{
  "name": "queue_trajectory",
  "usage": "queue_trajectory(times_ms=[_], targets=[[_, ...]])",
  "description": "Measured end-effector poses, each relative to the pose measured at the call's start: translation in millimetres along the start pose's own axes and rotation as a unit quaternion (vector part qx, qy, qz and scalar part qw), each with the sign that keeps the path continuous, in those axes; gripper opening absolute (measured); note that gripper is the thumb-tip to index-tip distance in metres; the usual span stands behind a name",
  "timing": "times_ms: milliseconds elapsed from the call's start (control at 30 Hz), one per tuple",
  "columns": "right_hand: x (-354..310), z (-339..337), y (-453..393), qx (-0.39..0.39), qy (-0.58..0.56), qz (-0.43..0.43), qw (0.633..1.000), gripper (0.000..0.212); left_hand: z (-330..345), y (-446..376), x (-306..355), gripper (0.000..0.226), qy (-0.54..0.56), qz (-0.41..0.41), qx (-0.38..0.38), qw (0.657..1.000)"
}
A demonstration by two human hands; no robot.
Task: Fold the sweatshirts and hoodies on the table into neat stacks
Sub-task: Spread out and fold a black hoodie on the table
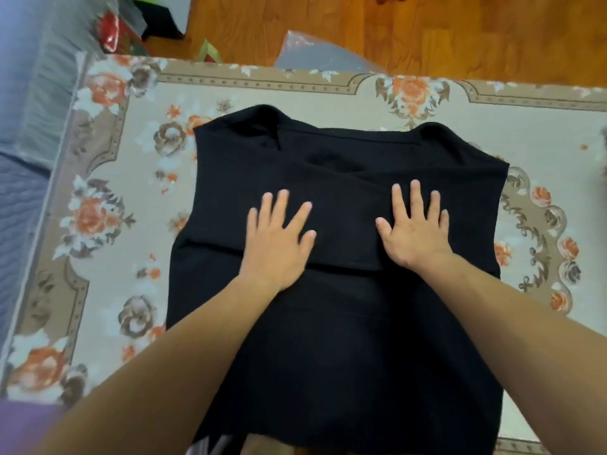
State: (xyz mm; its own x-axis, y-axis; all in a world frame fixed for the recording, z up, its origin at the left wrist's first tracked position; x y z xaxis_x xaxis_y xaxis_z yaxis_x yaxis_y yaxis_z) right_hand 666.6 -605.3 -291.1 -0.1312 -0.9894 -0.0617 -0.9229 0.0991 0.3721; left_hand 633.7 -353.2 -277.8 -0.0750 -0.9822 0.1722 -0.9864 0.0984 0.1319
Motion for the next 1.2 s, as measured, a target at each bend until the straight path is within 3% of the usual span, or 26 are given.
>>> queue_trajectory(times_ms=[67, 167, 300, 433, 500, 600, 667, 733, 767, 867, 967, 1067, 1200], targets=[[1, -8, -1, -0.018, -0.009, -0.017, 1.0, 0.074, -5, 53, -36, 0.062, 0.04, -0.144, 0.032, 0.988], [11, -14, 10, 0.033, -0.027, -0.04, 0.998, 0.075, 9, 170, -90, 0.071, 0.079, -0.344, -0.011, 0.935], [14, -11, 69, 0.181, -0.012, -0.126, 0.975, 0.066, 23, 302, -119, 0.075, 0.119, -0.491, -0.047, 0.861], [-27, 3, 113, 0.225, 0.005, -0.28, 0.933, 0.061, 25, 342, -131, 0.07, 0.244, -0.619, 0.004, 0.747], [-54, -1, 112, 0.236, -0.018, -0.299, 0.925, 0.06, 24, 341, -135, 0.071, 0.272, -0.635, 0.033, 0.722], [-90, -9, 103, 0.272, -0.012, -0.324, 0.906, 0.063, 22, 330, -139, 0.057, 0.272, -0.609, 0.021, 0.744], [-104, 4, 92, 0.196, 0.043, -0.329, 0.923, 0.066, 22, 330, -142, 0.041, 0.252, -0.57, -0.025, 0.782], [-112, 16, 80, 0.092, 0.114, -0.266, 0.953, 0.07, 19, 328, -143, 0.025, 0.234, -0.519, -0.057, 0.82], [-119, 15, 78, 0.078, 0.123, -0.234, 0.961, 0.069, 18, 327, -146, 0.02, 0.23, -0.501, -0.059, 0.832], [-178, -11, 83, 0.155, 0.056, -0.245, 0.955, 0.049, 16, 319, -153, 0.018, 0.272, -0.475, -0.053, 0.835], [-258, -19, 80, 0.142, -0.028, -0.274, 0.951, 0.042, 22, 312, -158, 0.023, 0.295, -0.463, -0.077, 0.832], [-329, -12, 50, 0.076, -0.067, -0.197, 0.975, 0.052, 33, 311, -159, 0.033, 0.243, -0.442, -0.104, 0.857], [-371, 19, 9, 0.02, -0.059, -0.023, 0.998, 0.09, 39, 311, -158, 0.033, 0.218, -0.44, -0.085, 0.867]])
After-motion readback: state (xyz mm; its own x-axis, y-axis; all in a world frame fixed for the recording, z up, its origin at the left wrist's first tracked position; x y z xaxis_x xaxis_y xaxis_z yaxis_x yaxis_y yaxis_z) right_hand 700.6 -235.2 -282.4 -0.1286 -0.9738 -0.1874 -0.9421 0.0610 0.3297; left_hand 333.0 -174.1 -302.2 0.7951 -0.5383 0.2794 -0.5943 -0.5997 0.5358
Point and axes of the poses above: each hand's wrist, its own y-axis away from the middle knuckle, its own z-axis out of the palm, x = y × z, the point moved 5 cm from there along -y, towards the middle knuckle, and after that the axes turned 13 degrees about x, right-handed, at the moved point
